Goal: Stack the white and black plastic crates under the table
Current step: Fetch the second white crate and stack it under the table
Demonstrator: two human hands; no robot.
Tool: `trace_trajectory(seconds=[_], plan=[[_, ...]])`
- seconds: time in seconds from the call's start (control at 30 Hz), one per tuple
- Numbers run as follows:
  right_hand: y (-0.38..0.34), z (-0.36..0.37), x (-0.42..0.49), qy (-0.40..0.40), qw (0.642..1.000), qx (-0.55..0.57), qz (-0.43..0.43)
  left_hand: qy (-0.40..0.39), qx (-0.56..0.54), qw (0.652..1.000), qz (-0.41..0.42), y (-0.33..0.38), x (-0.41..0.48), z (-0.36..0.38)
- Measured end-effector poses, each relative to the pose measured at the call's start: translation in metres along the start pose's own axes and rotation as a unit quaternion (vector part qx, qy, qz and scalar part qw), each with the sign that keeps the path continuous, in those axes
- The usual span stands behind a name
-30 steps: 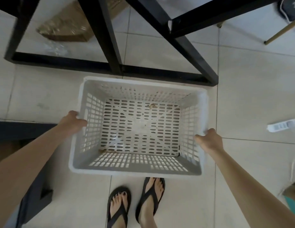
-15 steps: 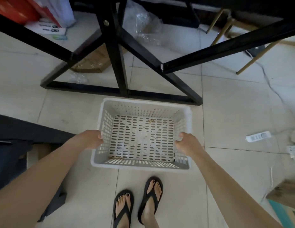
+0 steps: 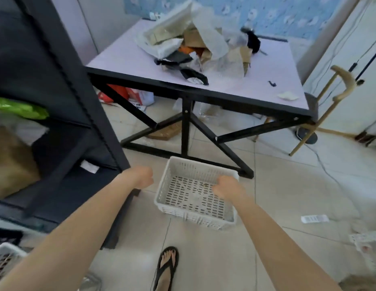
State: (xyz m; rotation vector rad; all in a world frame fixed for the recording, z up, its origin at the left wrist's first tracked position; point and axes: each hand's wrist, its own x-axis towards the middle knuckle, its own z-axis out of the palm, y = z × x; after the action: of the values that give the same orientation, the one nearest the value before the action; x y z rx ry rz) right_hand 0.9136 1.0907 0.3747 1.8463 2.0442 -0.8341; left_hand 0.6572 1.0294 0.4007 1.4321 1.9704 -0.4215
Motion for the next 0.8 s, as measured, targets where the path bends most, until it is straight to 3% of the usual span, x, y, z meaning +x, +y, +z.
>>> trace_trajectory(seconds=[0.2, 0.43, 0.8], plan=[[-0.035, 0.009, -0.121, 0.008, 0.990, -0.087, -0.112, 0.085, -0.061, 0.993, -0.060, -0.036, -0.167, 0.034], [-0.124, 0.053, -0.232, -0.013, 0.963, -0.148, -0.225, 0.094, -0.092, 0.984, -0.119, -0.133, -0.324, 0.088], [-0.304, 0.172, -0.419, 0.041, 0.880, -0.184, -0.436, 0.233, -0.161, 0.921, -0.268, -0.341, -0.543, 0.199]])
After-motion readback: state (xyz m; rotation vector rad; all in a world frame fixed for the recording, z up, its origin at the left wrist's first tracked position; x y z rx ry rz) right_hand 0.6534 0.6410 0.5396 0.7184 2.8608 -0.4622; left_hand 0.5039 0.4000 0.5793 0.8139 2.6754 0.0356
